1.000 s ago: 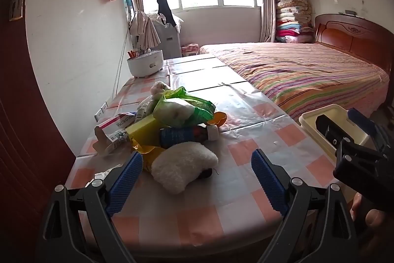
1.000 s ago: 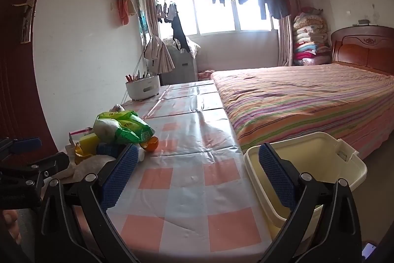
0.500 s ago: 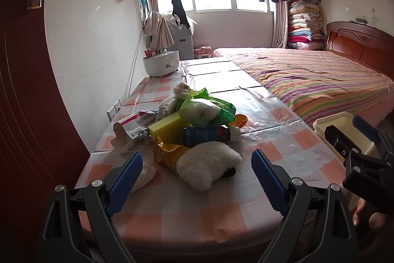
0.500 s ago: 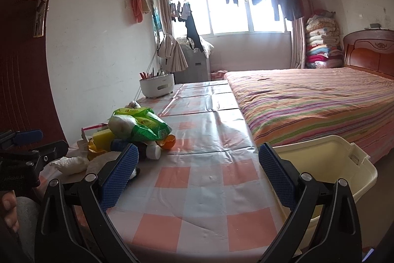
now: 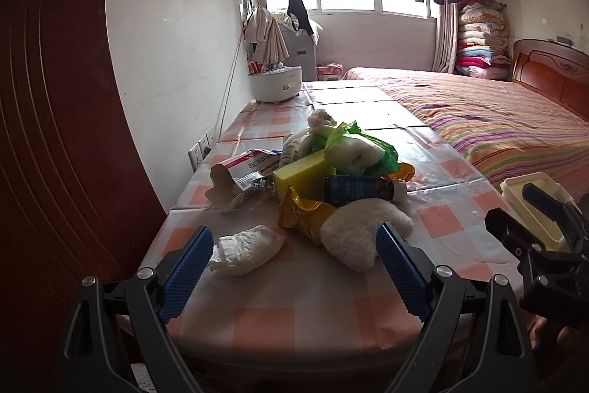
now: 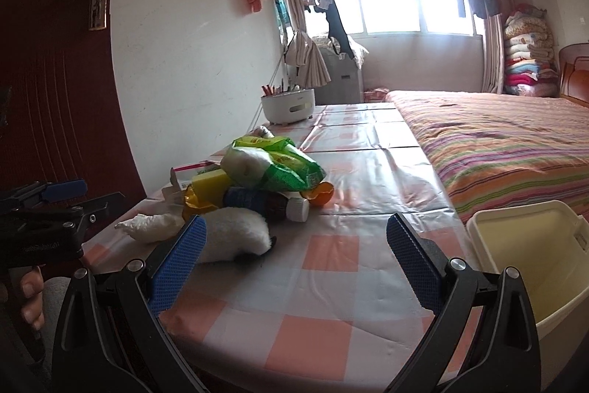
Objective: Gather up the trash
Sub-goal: 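Move both tools toward the pile of trash on the table, then grasp the white fluffy pad with the right tool while the left tool grasps the white tissue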
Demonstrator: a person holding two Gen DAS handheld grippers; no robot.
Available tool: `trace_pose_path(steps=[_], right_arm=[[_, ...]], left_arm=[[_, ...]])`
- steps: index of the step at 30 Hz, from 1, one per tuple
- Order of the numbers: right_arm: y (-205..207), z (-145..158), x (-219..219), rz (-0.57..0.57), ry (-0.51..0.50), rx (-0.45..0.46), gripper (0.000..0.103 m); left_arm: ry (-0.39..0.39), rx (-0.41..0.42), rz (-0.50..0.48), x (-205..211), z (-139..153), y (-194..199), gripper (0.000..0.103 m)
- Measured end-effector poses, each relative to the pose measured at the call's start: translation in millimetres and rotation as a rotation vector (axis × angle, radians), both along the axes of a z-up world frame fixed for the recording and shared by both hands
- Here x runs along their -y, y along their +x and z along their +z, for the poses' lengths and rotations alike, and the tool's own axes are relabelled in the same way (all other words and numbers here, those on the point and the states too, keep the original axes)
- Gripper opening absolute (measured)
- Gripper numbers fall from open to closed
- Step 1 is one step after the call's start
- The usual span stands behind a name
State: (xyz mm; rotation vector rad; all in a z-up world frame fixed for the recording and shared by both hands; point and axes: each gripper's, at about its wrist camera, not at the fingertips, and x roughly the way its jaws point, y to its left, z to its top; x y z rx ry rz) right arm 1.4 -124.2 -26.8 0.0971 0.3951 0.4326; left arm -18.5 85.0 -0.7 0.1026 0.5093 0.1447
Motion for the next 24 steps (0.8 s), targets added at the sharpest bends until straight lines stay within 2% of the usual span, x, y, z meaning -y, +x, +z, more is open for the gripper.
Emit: trace_pose_path(steps=[9,12,15,24], right_arm=[[29,0,-48,0.163,0.001,-0.127,0.097],[44,0,-64,0.203,-0.025,-0.176,0.097],[56,-3,-78,0.213,-0.063,-0.219,0.097],[69,-10,-105,0.221,-0.190,-0.217,0.097]], left_arm=[[-0.053,-0.040,0.095,-35,-9,-1,0.087],[-0.104,-0.051,0.116,-50,-10,-2,0.087],[-0.110,-0.067,0.130,-57,-10,-3,0.087],[-0.138,-0.083,0.139,-66,-15,-3,0.087]])
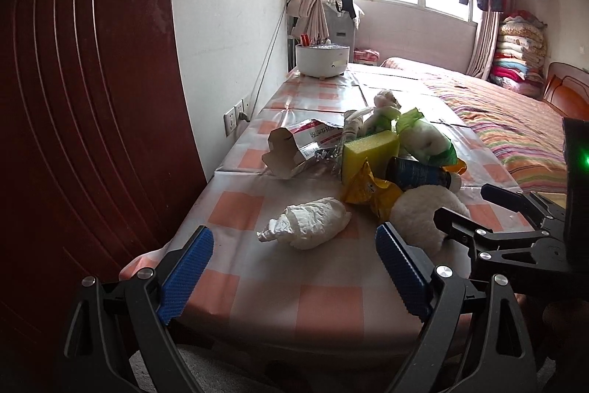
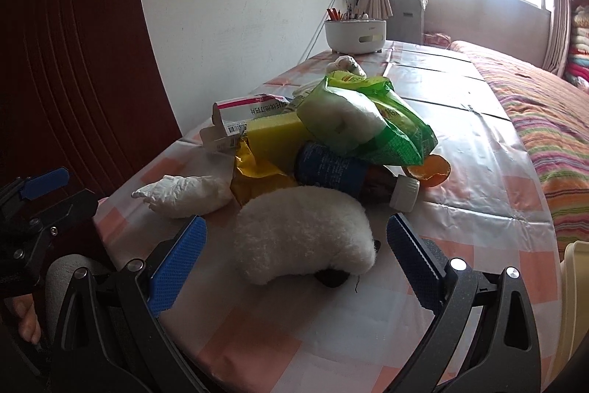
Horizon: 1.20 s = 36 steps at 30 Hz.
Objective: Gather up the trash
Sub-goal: 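Grasp the white fluffy pad with the right tool while the left tool grasps the white tissue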
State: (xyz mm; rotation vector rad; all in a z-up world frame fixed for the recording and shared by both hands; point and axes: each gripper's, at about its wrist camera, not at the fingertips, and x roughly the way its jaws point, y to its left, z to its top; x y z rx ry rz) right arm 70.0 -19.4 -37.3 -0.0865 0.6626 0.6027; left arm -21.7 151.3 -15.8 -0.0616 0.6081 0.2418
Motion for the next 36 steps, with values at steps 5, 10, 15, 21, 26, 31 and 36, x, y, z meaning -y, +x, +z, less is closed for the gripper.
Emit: trace_pose_path(steps=[5,10,15,21,26,31,36], right_arm=[[8,-6,-14,0.008,-0.069,-0.006,0.097],[17,-18,-29,0.022,-0.152,-0.027,0.097],[25,-30,-36,0.017,-0.217,-0.078,0.097],[30,-33,-31,0.021,-0.174,-0.130,0.090],[32,-32,-19,0.010,-0.132,-0.136,0.080],[33,-27,-3,-0.023,-0.090,-0.126,0.076],[25,-14,21,-0.074,-0.028,-0.069,0.076]], left_arm=[[-0.011,-0.006,0.004,-3,-2,2,0.087],[-0.013,-0.008,0.008,-5,-3,2,0.087],[-0.013,-0.013,0.009,-6,-5,5,0.087],[-0.012,-0.015,0.012,-8,-7,6,0.087],[-0.002,-0.028,0.003,-5,-9,8,0.087],[0.015,-0.031,-0.012,0,-8,13,0.087],[0.048,-0.044,-0.057,6,-8,22,0.087]])
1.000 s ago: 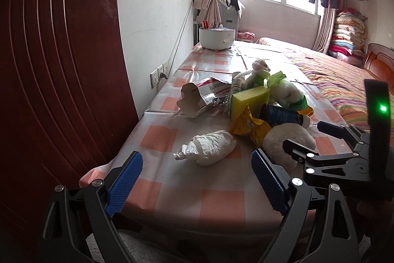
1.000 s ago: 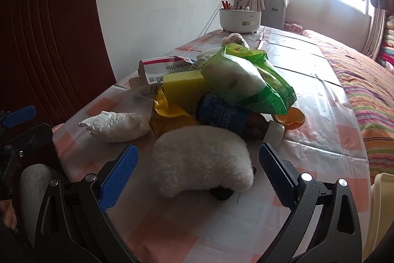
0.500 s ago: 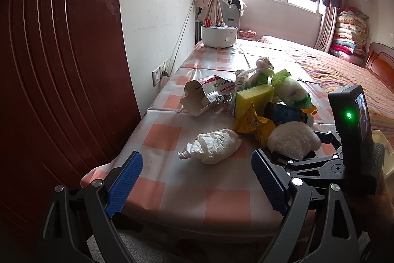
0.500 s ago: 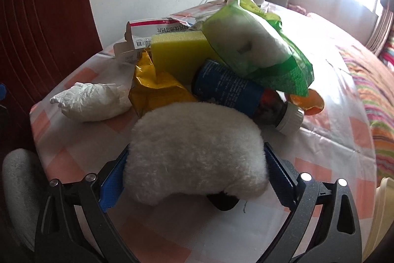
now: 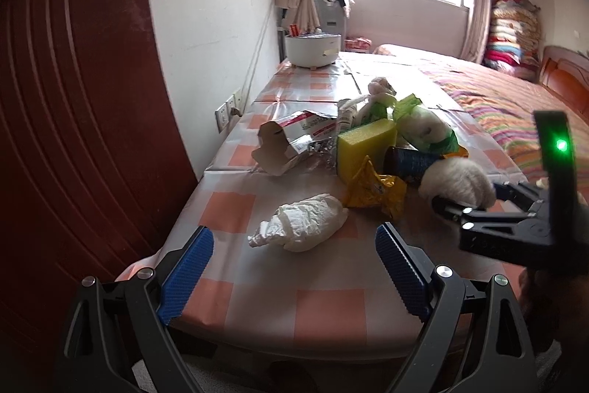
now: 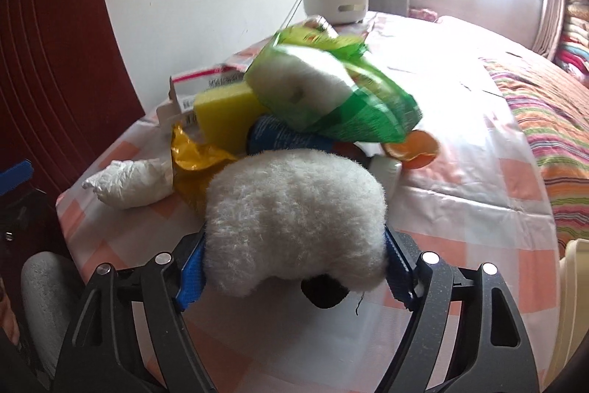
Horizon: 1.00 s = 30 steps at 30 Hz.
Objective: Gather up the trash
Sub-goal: 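Grasp the white fluffy pad with the right tool while the left tool grasps the white tissue, then carry both items to the cream bin and release them inside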
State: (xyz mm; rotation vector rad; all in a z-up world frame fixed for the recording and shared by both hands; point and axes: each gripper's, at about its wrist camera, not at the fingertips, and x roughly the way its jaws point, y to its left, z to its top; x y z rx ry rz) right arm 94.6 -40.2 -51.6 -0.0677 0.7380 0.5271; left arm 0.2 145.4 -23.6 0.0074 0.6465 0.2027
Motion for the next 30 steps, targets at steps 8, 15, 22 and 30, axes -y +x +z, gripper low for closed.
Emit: trace_pose_path(steps=[8,15,22,30], right_arm=[[-10,12,27,-0.022,0.085,0.031,0.076],[-27,24,34,-0.014,0.101,0.093,0.076],[-33,34,54,-0.038,0.144,0.124,0.077],[-34,40,81,-0.092,0.167,0.157,0.077]], left_arm=[[0.178,-0.076,-0.208,10,-5,37,0.087],[0.179,-0.253,-0.288,-1,-33,80,0.087],[0.147,-0.329,-0.293,0,-47,96,0.045],[0.103,-0.322,-0.216,-5,-51,100,0.025]])
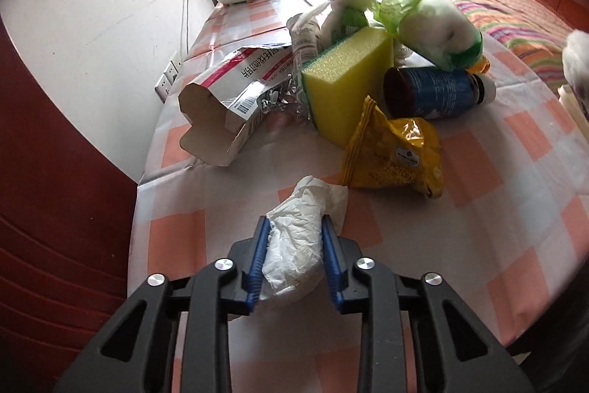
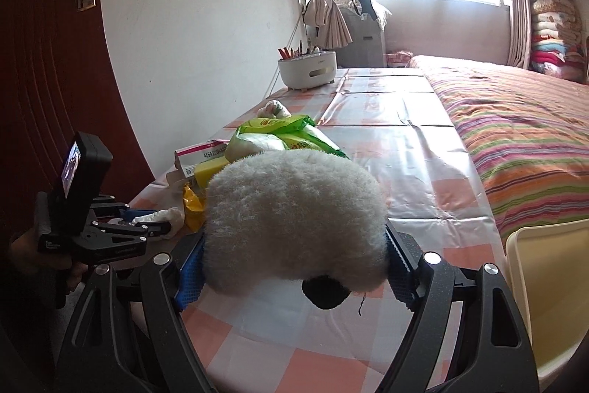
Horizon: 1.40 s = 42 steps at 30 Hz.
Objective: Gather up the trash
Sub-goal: 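Carry both items to the cream bin and release them inside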
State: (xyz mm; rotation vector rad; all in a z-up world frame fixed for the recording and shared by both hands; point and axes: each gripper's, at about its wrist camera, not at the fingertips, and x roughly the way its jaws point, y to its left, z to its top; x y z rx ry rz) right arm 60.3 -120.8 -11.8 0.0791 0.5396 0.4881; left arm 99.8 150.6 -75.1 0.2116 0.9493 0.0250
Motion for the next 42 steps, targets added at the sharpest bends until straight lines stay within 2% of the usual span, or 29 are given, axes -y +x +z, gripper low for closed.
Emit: trace_pose_path(steps=[3,6,9,16,25,31,36,38,42], right_arm=[[-1,1,12,-0.038,0.000,0.021,0.077],[1,3,26,-0.075,0.017,0.041,0.077],[-2,6,40,-0.120,0.033,0.069,0.077],[-3,9,84,-0.271,0.034,0.113,0.078],[-1,6,149,-0.463,0.053,0.096,0.078],[3,11,176,-0.525,0.053,0.087,0.078],[3,20,205,-0.611,-0.001,0.115,0.078],[5,16,219,-0.658,-0.011,0.098,0.079],[10,-7,238,-0.710,-0.008,-0.009,0.080]], left_arm=[[-0.028,0.035,-0.001,4,3,-5,0.024],[-0.033,0.110,-0.013,16,11,-16,0.024],[-0.102,0.171,-0.044,31,22,-23,0.024],[-0.238,0.247,-0.233,99,47,-18,0.024],[-0.321,0.205,-0.482,206,65,-10,0.024],[-0.339,0.162,-0.573,258,68,-7,0.024],[-0.311,0.171,-0.635,296,82,7,0.024],[-0.314,0.178,-0.650,307,85,13,0.024],[-0.337,0.156,-0.660,315,79,19,0.024]])
